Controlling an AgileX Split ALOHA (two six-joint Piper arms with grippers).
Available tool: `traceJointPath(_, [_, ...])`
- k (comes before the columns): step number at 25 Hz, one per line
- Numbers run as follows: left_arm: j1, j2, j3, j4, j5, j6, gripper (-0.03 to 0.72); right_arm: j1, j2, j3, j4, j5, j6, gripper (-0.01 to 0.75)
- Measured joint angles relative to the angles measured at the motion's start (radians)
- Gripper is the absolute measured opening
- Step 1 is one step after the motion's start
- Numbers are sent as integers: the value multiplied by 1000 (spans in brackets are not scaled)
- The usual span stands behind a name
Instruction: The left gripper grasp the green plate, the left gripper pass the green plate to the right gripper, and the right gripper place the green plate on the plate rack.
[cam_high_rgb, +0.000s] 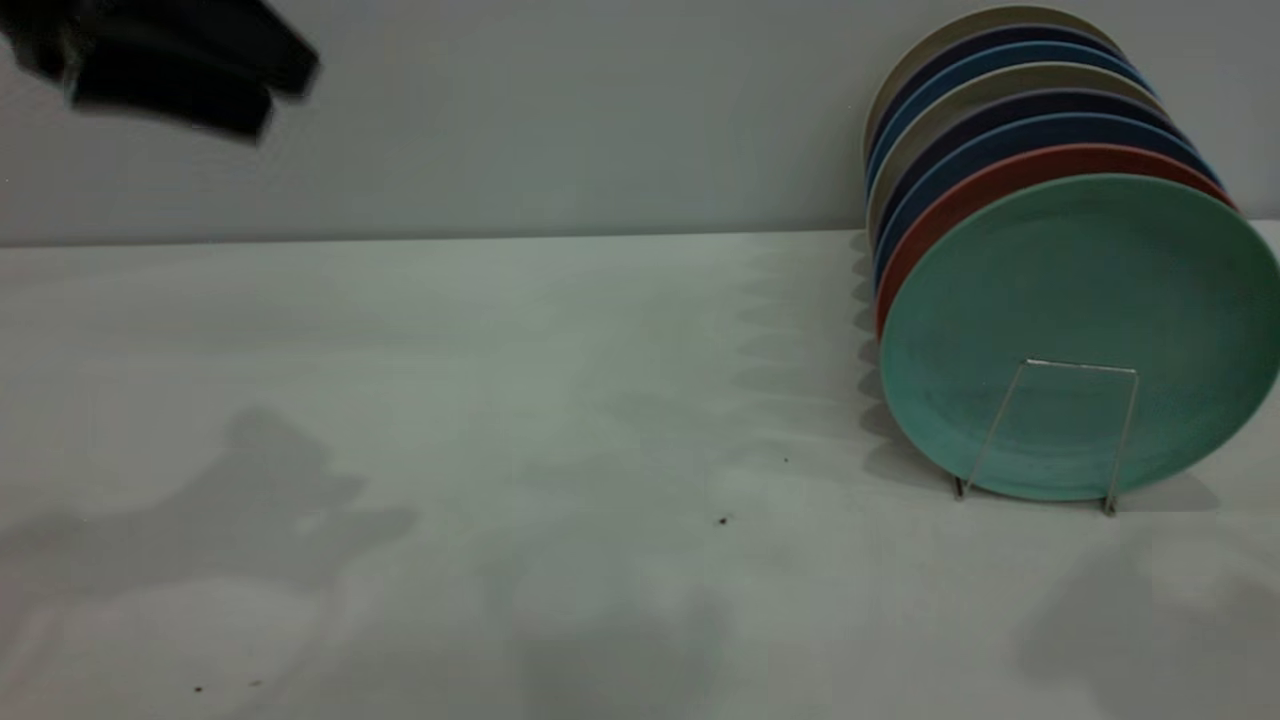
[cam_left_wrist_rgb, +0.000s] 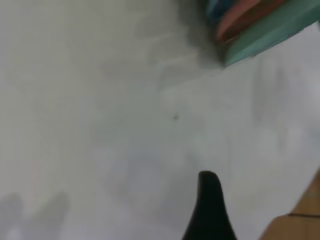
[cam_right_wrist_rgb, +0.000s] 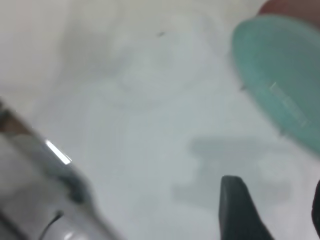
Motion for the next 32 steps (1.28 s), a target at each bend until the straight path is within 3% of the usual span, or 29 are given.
traceJointPath(3, [0,-125,0,32,45,-66,592,0,-92,0,-24,100,121,375])
traceJointPath(8, [0,-314,0,192,107,-215,592,0,-232,33,-56,117,355,375])
traceJointPath(14, [0,-489,2,474,211,-487,592,0,-437,244,-188,126,477,375])
traceJointPath(18, [0,-557,27,618,211,-623,592,0,-573,426,-304,126,562,375])
traceJointPath(24, [0,-663,220,710,211,-665,592,0,-768,625,-342,54,597,375])
traceJointPath(32, [0,-838,557,767,187,-668,592,0,-933,657,-341,9,610,375])
